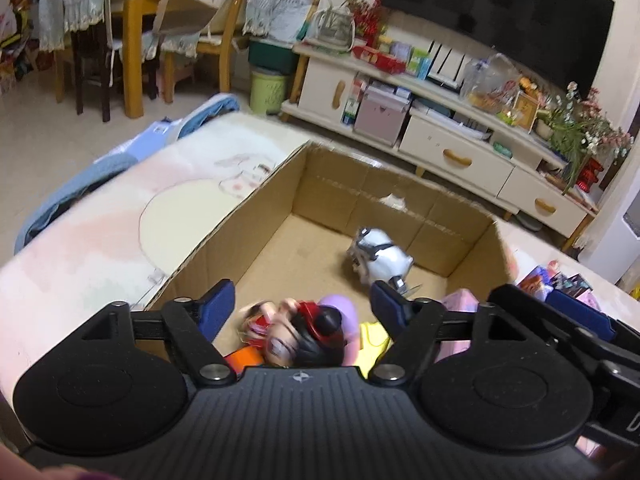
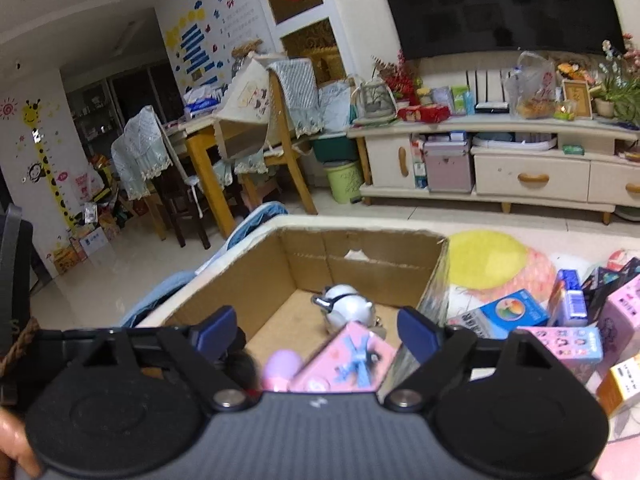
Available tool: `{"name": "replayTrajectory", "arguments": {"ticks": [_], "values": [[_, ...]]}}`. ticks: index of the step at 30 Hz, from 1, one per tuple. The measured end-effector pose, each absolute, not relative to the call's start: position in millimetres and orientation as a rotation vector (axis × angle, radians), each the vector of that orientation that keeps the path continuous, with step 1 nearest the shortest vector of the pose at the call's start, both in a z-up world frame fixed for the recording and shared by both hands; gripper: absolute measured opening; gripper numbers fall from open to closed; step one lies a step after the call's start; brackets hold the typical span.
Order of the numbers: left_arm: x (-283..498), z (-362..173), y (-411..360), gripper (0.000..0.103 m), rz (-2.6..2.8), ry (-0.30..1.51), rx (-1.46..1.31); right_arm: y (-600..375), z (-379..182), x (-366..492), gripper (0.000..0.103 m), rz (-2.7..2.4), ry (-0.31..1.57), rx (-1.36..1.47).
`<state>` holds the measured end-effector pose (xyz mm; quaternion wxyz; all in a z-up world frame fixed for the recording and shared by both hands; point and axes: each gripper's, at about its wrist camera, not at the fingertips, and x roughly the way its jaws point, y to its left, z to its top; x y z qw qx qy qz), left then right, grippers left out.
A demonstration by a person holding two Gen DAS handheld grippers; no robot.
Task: Organize rigid objects
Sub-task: 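Open both grippers to drop the doll and pink box into the box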
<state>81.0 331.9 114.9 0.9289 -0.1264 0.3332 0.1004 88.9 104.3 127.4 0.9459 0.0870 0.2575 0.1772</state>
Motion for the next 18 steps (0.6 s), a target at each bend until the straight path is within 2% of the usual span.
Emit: {"name": "replayTrajectory", "arguments": {"ticks": [1, 3, 18], "values": [[78.5, 116.9, 329.4, 0.098, 0.200, 0.672, -0.254, 102.0, 129.2, 87.5, 0.089, 0.350, 0.515, 0.180], [75.3, 119.6, 324.5, 0.100, 0.189, 0.659, -0.247, 94.7, 132.3, 80.2, 0.098, 0.307, 0.489, 0.182], [67.9, 119.1, 293.2, 0.103, 0.029, 0.627, -0.205, 38.7, 112.7, 20.2, 0.099, 0.082, 0.407, 0.109]]}}
